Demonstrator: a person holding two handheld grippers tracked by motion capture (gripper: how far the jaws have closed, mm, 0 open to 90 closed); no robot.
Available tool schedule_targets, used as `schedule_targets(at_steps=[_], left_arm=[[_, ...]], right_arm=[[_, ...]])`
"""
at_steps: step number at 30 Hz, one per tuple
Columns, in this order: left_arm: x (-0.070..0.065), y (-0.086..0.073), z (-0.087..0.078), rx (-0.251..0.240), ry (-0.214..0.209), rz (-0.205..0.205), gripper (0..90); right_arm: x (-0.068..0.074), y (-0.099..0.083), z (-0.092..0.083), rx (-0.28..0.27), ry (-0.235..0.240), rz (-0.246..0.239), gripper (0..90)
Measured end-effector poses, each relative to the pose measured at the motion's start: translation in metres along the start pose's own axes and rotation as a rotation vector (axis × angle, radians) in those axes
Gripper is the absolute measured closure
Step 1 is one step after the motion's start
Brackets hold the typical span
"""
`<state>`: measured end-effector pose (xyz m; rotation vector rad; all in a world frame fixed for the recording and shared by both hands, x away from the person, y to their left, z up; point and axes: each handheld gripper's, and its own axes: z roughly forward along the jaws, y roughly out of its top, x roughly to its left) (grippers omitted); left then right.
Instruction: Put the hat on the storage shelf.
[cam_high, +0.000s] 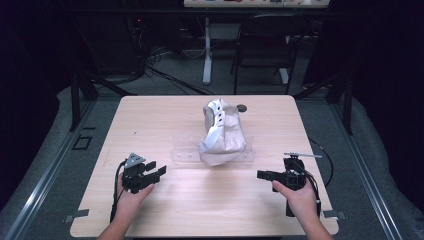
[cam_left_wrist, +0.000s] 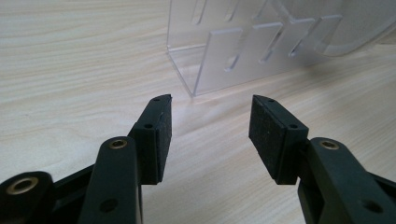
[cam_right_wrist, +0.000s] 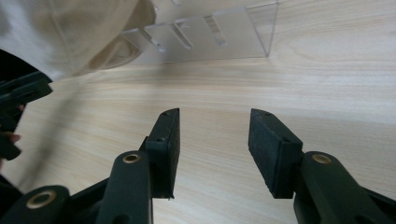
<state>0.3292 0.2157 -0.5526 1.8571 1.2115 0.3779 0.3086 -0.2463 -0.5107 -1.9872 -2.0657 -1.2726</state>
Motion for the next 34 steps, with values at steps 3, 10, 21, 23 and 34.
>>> schedule_targets(at_steps=[3, 10, 21, 23, 34], left_arm=[[-0.003, -0.001, 0.0, 0.012, -0.01, 0.011, 49.7], [-0.014, -0.004, 0.003, 0.018, -0.027, 0.033, 48.9], [-0.026, -0.007, 0.008, 0.033, -0.031, 0.119, 48.0], [-0.028, -0.008, 0.009, 0.034, -0.039, 0.127, 47.4], [-0.06, 0.003, 0.026, -0.021, -0.075, 0.199, 43.3]], right_arm=[[-0.005, -0.009, 0.003, -0.02, -0.006, -0.014, 53.7], [-0.014, -0.032, 0.005, -0.104, -0.066, -0.083, 53.4], [-0.027, -0.053, 0.009, -0.164, -0.118, -0.12, 53.8], [-0.027, -0.056, 0.01, -0.192, -0.127, -0.128, 53.7], [-0.036, -0.062, 0.011, -0.19, -0.134, -0.12, 51.9]])
